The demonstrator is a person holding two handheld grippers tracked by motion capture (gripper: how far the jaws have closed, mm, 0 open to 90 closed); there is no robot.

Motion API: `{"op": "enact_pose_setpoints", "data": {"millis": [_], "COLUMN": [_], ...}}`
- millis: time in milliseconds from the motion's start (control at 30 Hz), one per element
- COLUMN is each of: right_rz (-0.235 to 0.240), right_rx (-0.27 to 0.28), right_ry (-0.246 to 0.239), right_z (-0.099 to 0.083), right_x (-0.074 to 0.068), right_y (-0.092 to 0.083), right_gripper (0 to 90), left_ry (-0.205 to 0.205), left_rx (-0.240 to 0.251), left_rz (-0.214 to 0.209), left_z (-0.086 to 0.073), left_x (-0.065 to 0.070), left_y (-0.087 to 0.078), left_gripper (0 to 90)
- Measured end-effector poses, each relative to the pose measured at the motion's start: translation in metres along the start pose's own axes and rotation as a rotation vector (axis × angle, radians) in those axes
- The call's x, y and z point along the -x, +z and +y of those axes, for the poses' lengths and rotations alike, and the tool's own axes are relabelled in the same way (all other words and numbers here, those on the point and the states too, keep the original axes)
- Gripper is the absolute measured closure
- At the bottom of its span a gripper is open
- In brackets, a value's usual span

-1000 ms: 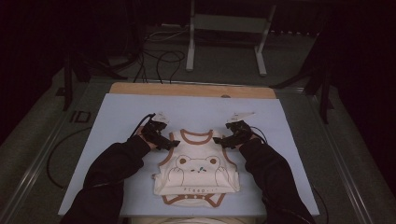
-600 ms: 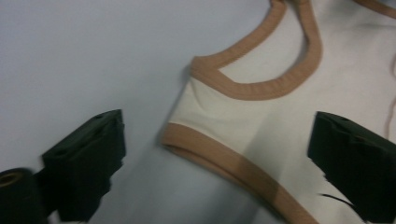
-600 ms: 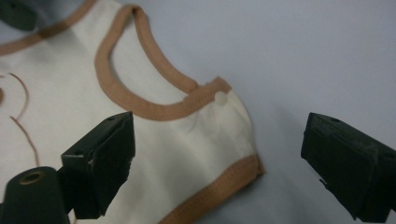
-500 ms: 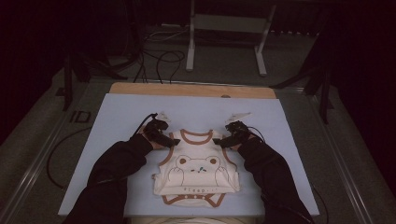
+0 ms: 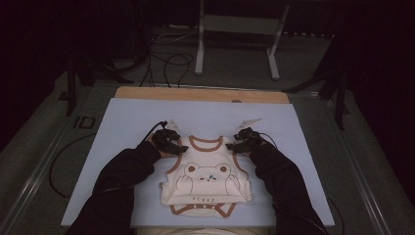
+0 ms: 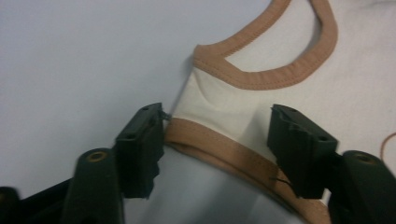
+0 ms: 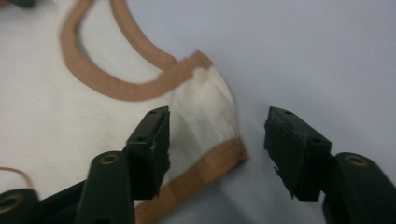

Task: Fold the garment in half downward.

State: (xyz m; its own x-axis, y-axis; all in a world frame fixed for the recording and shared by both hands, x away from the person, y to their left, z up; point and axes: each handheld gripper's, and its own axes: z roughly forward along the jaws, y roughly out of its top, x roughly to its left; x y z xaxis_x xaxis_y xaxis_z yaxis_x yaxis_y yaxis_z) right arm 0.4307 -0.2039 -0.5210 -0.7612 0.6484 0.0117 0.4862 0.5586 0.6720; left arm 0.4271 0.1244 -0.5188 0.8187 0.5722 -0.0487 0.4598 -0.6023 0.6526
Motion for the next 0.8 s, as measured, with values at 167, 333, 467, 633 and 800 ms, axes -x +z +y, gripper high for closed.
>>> {"op": "enact_pose_setpoints", "data": {"millis": [167, 333, 467, 633, 800], "right_rz": [0.004, 0.016, 0.018, 0.016, 0.015], "right_rx": [0.004, -0.008, -0.017, -0.025, -0.030], "right_ry": [0.006, -0.012, -0.019, -0.027, -0.038], "right_z": [0.0001, 0.0022, 0.0038, 0.0051, 0.0062], "right_x": [-0.0020, -0.0052, -0.0065, -0.0084, -0.0090], "right_y": [-0.0013, -0.0012, -0.0008, -0.0008, -0.0008], "right_gripper": [58.7, 72.9, 77.1, 80.2, 81.4], "left_ry": [0.000, -0.012, -0.019, -0.035, -0.029], "left_rx": [-0.004, -0.010, -0.013, -0.025, -0.022], "left_rz": [0.006, -0.001, -0.012, -0.017, -0.015], "left_z": [0.0015, 0.0038, 0.0051, 0.0078, 0.0080], "left_x": [0.0007, 0.0020, 0.0015, 0.0038, 0.0042], "left_y": [0.0004, 0.0011, 0.0016, 0.0024, 0.0023], "left_gripper": [51.7, 65.3, 75.4, 85.5, 86.1]}}
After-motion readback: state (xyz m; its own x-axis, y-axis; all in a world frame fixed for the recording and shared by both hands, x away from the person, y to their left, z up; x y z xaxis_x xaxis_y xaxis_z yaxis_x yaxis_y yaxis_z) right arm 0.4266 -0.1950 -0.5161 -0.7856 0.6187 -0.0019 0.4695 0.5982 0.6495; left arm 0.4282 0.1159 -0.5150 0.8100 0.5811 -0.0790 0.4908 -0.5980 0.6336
